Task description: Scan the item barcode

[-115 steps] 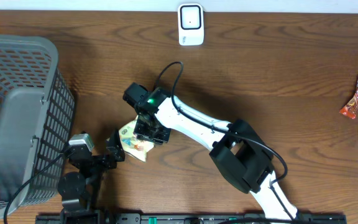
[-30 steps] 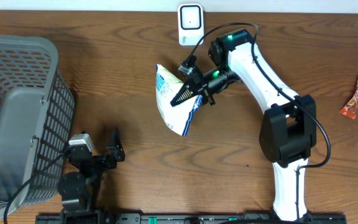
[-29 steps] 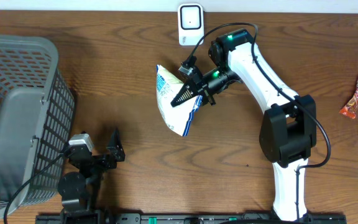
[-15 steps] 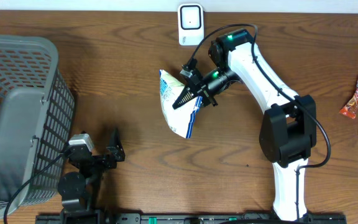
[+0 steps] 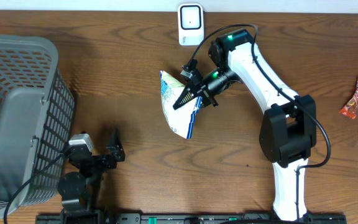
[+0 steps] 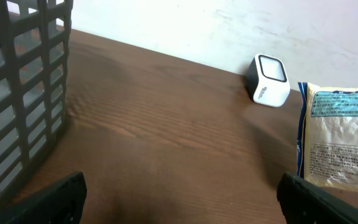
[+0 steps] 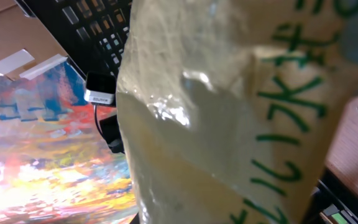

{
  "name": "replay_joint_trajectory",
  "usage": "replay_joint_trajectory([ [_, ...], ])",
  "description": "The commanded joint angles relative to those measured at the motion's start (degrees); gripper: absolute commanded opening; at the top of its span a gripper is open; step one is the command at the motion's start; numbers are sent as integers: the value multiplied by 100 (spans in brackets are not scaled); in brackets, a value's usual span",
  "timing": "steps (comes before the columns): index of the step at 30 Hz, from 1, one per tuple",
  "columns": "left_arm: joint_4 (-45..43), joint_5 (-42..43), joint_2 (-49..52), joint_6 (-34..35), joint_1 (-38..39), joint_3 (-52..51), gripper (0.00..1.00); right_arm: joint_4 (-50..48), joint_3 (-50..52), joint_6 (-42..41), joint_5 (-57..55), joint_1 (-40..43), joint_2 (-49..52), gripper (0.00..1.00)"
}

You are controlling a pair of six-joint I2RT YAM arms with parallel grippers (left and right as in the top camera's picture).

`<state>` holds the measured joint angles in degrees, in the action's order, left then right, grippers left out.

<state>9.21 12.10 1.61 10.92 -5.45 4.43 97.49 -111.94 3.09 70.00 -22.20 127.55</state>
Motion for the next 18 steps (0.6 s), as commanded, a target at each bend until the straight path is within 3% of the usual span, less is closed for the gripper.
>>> replay_joint_trajectory([
  [1,63,33,-20,52,17,-131,98,2,-55,-52,216,0,17,1],
  [18,63,33,-20,52,17,-131,98,-262,-55,-46,267,-2,17,1],
])
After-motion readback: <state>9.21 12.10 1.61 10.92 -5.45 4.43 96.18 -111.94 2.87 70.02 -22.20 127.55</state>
